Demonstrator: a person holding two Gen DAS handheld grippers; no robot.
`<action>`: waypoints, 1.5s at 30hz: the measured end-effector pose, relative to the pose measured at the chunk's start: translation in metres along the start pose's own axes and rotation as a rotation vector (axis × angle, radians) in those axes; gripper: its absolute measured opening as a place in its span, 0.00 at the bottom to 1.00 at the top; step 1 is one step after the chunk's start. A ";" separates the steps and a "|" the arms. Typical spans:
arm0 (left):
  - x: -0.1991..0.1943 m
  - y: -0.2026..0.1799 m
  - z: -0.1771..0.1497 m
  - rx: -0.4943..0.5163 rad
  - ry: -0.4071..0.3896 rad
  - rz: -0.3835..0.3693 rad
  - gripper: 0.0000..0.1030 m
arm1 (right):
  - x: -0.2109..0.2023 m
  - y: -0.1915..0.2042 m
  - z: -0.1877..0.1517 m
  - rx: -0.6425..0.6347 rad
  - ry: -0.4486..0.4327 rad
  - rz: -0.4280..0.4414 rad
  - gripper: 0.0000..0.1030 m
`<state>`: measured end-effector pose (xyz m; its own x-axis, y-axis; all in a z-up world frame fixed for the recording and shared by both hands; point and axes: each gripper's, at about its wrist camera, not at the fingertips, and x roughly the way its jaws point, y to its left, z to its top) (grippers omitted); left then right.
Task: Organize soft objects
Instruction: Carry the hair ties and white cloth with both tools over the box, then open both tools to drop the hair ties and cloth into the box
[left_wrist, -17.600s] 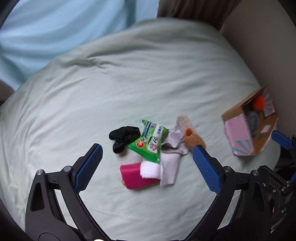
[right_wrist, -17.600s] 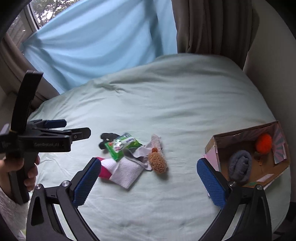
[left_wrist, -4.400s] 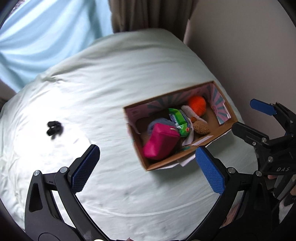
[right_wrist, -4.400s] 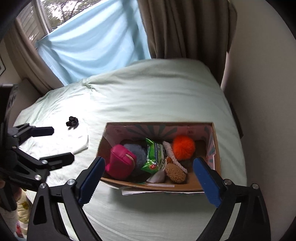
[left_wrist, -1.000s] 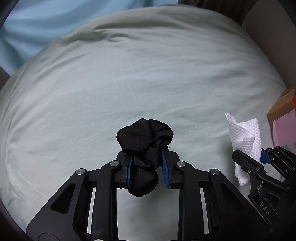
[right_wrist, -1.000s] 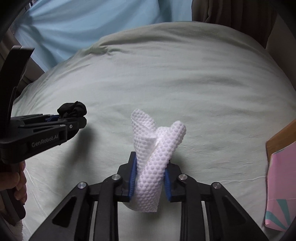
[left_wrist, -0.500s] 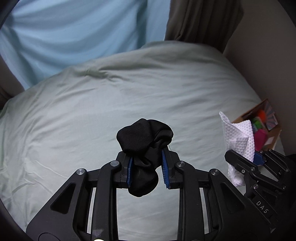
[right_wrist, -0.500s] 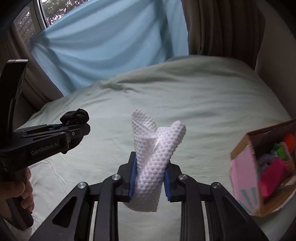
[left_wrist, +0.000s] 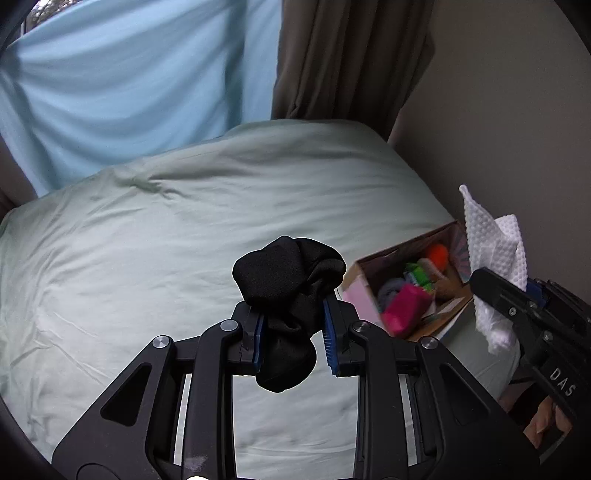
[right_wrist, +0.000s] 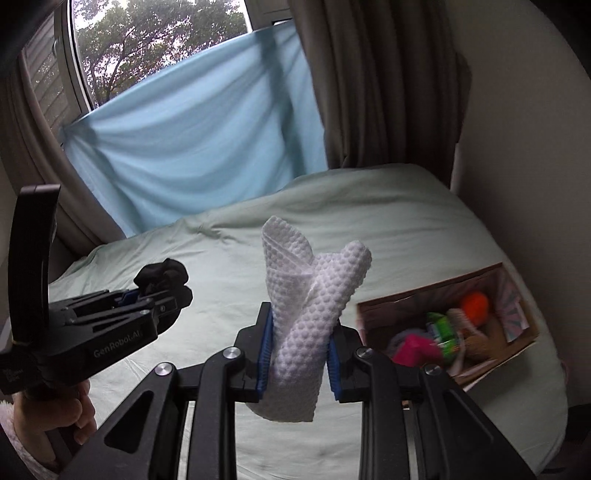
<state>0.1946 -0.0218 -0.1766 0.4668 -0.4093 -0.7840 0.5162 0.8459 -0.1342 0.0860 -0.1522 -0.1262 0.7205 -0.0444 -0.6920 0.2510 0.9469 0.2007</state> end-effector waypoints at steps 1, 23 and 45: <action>0.001 -0.008 0.001 -0.003 -0.003 0.002 0.21 | -0.006 -0.009 0.003 -0.001 -0.004 0.000 0.23; 0.110 -0.219 0.028 -0.065 0.123 0.054 0.21 | 0.027 -0.240 0.048 -0.107 0.193 0.013 0.23; 0.244 -0.272 -0.005 0.027 0.436 0.013 1.00 | 0.156 -0.319 0.004 0.078 0.507 0.082 0.80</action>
<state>0.1648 -0.3507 -0.3344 0.1293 -0.2104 -0.9690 0.5337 0.8384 -0.1108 0.1204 -0.4628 -0.2954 0.3410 0.2072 -0.9170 0.2686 0.9133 0.3063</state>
